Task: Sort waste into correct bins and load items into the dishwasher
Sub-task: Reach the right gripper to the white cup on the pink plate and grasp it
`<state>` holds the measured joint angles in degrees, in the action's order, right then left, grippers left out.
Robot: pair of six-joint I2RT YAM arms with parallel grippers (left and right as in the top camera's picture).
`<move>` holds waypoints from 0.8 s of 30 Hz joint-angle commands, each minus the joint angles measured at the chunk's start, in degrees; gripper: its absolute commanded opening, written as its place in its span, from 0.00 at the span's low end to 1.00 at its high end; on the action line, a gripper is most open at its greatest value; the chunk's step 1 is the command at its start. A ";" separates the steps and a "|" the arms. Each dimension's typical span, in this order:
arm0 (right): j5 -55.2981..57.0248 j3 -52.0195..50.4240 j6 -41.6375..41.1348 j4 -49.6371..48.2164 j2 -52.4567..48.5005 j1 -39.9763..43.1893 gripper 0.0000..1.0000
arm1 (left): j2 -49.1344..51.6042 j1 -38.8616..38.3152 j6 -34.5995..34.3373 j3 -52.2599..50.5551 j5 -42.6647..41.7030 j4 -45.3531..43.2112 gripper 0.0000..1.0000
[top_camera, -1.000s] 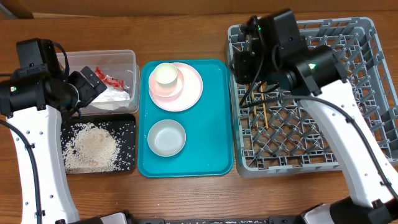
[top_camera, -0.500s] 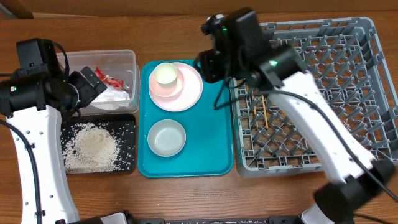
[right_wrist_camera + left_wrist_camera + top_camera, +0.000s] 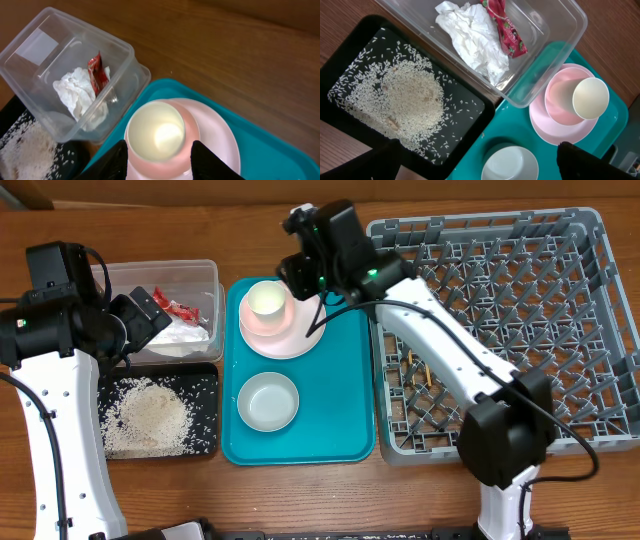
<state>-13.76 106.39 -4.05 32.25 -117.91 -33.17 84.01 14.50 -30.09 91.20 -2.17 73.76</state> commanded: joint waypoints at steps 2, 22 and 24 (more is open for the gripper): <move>-0.50 0.72 1.29 -4.61 -4.35 -1.81 0.43 | 0.26 0.11 -0.15 -0.17 -0.22 -0.09 1.00; -0.46 0.72 2.64 -5.62 -9.94 -6.16 0.45 | 0.26 0.11 -0.15 -0.17 -0.20 -0.09 1.00; -0.42 0.72 2.71 -5.64 -10.34 -6.14 0.45 | 0.26 0.11 -0.15 -0.17 -0.20 -0.09 1.00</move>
<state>-13.78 106.39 -2.42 27.03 -127.07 -39.29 84.01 14.50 -30.09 91.20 -2.17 73.76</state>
